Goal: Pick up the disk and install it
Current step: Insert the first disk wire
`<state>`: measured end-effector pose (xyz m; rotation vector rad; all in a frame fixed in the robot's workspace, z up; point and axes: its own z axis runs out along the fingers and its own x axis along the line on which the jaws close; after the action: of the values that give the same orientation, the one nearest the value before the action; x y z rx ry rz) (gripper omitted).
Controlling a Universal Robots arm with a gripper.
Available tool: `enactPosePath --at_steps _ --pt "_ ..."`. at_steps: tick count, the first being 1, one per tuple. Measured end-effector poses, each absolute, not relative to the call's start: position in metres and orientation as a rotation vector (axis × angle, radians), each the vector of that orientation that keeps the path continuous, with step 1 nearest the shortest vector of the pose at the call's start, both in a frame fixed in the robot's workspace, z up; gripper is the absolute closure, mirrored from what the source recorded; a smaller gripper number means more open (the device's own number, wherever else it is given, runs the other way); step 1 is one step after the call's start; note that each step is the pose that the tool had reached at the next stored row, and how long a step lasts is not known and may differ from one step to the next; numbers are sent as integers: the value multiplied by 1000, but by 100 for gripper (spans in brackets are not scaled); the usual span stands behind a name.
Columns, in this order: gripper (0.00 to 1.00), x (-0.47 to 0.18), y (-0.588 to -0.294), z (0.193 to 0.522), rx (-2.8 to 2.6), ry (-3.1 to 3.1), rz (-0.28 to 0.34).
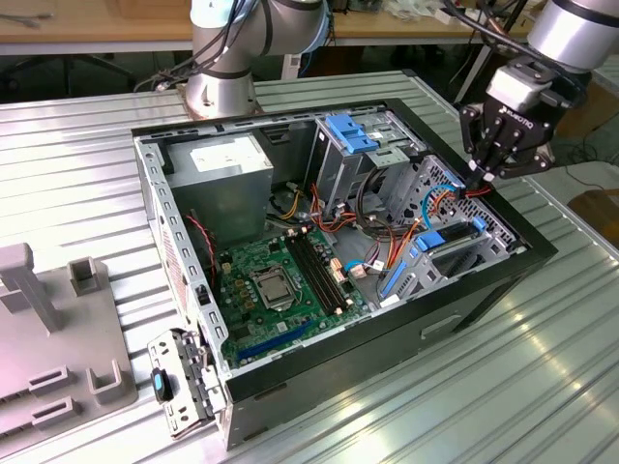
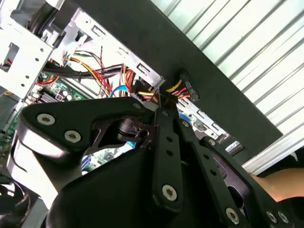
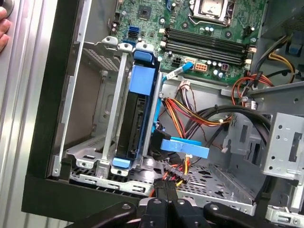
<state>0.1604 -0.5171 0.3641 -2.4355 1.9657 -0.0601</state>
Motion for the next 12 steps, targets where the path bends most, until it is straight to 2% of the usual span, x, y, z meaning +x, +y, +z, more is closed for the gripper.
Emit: enactPosePath --at_steps 12 --pt "89 163 -516 376 -2562 1793 -59"
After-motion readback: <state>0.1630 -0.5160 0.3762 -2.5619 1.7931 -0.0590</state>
